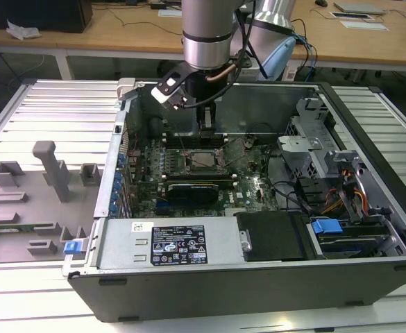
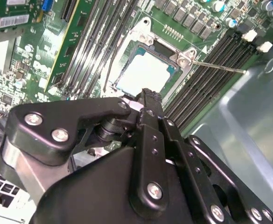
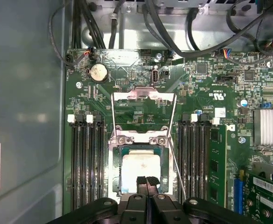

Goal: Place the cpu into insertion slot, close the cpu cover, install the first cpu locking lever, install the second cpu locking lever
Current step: 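Place the cpu into insertion slot, then close the cpu cover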

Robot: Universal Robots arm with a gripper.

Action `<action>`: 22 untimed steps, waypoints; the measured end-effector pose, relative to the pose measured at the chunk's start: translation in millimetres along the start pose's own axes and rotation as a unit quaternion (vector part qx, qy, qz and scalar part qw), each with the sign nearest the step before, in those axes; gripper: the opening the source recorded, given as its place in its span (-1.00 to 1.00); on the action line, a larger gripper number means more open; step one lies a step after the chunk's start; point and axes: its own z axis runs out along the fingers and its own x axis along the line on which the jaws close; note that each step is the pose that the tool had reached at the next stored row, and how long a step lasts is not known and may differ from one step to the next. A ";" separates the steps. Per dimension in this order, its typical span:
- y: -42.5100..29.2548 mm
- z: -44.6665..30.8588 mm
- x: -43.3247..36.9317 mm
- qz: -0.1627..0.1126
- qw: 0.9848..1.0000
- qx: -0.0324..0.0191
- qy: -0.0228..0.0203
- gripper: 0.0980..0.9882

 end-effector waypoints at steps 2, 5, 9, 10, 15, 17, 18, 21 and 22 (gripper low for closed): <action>0.0 -0.1 0.0 0.000 1.000 0.000 0.000 -0.98; 0.0 -0.1 0.0 0.000 1.000 0.000 0.000 -0.98; 0.0 -0.1 0.0 0.000 1.000 0.000 0.000 -0.98; 0.0 -0.1 0.0 0.000 1.000 0.000 0.000 -0.98; 0.0 -1.7 -0.1 0.000 1.000 0.000 0.000 -0.98; 0.4 -7.0 0.0 0.000 1.000 0.000 0.000 -0.98; 0.5 -9.4 0.0 0.000 1.000 0.000 0.000 -0.98; 0.6 -10.8 0.1 0.000 1.000 0.000 0.000 -0.98; 0.6 -11.1 0.0 0.000 1.000 0.000 0.000 -0.98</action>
